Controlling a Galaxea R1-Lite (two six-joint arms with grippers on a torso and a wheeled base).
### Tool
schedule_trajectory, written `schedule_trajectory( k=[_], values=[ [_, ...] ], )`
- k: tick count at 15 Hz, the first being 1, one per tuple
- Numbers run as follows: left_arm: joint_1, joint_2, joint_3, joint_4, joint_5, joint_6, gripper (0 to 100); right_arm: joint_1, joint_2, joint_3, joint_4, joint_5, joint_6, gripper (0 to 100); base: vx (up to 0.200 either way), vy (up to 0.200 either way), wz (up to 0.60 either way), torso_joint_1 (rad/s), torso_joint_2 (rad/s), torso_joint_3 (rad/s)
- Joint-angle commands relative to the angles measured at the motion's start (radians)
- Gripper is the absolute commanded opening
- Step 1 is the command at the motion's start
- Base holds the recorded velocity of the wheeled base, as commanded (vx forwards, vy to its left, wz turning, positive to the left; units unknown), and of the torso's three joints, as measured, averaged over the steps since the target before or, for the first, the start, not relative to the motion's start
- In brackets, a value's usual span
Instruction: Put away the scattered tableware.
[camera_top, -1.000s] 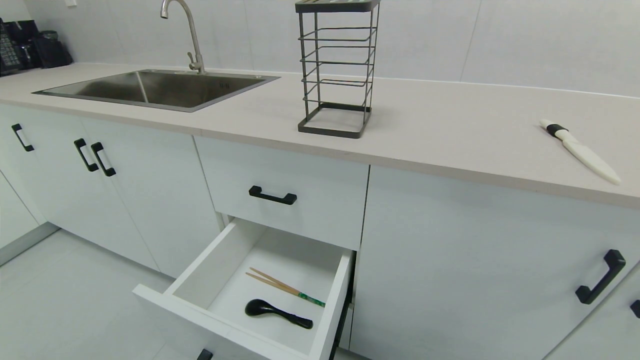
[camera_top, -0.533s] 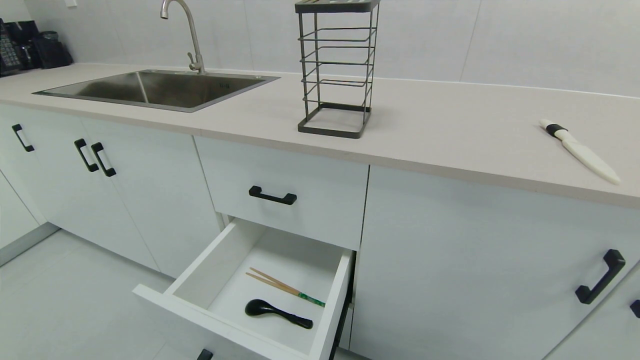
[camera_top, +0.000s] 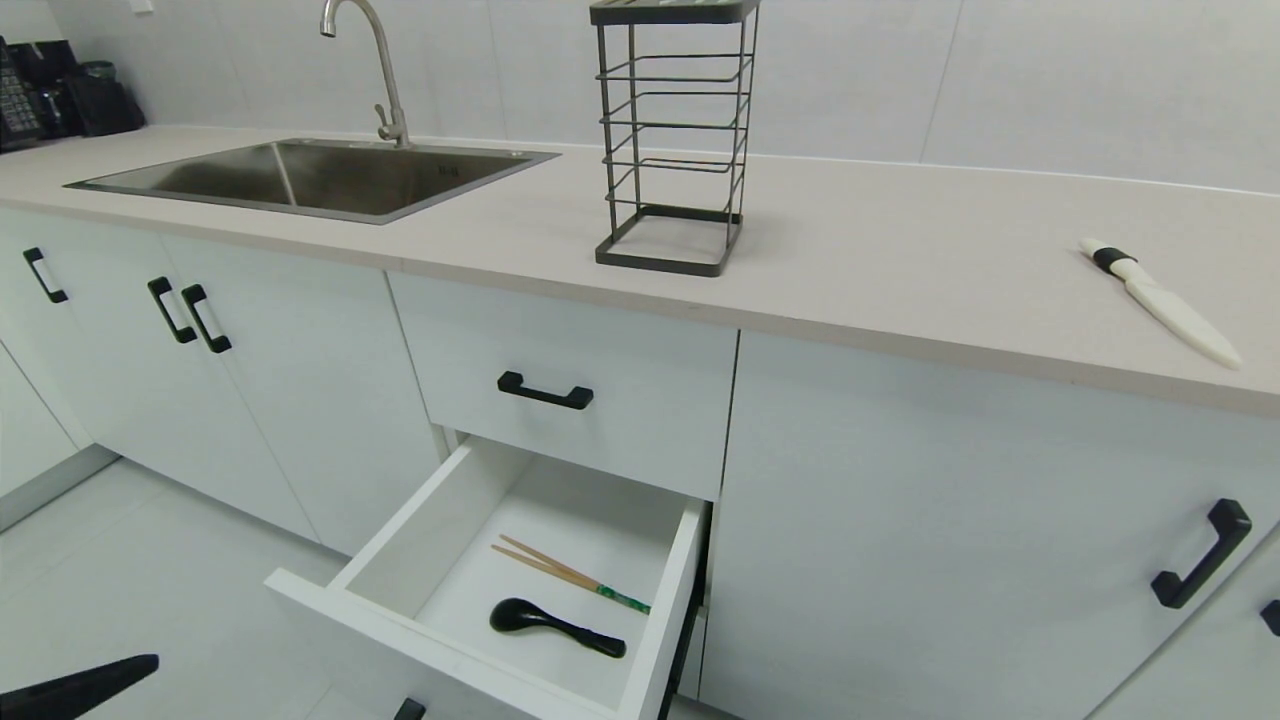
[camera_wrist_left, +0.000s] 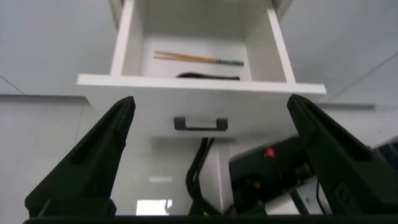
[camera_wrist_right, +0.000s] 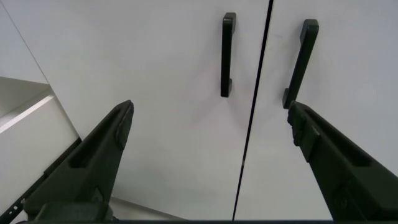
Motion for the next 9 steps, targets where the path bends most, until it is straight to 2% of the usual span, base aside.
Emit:
schedule_trajectory(
  k=[1,4,7,9],
  values=[
    [-0.055,0.161,0.008,-0.006,-0.002,0.004,100,0.0,0.002,0.0,0.0,0.0,0.0,100,0.0,0.0,0.0,0.0,0.0,0.0],
    [-0.141,0.339,0.025,-0.008,-0.006,0.001,100,0.0,0.002,0.0,0.0,0.0,0.0,100,0.0,0.0,0.0,0.0,0.0,0.0],
    [-0.15,0.525,0.025,-0.029,-0.008,0.002,100,0.0,0.002,0.0,0.0,0.0,0.0,100,0.0,0.0,0.0,0.0,0.0,0.0],
    [-0.16,0.643,0.025,-0.078,-0.003,0.007,100,0.0,0.002,0.0,0.0,0.0,0.0,100,0.0,0.0,0.0,0.0,0.0,0.0]
  ],
)
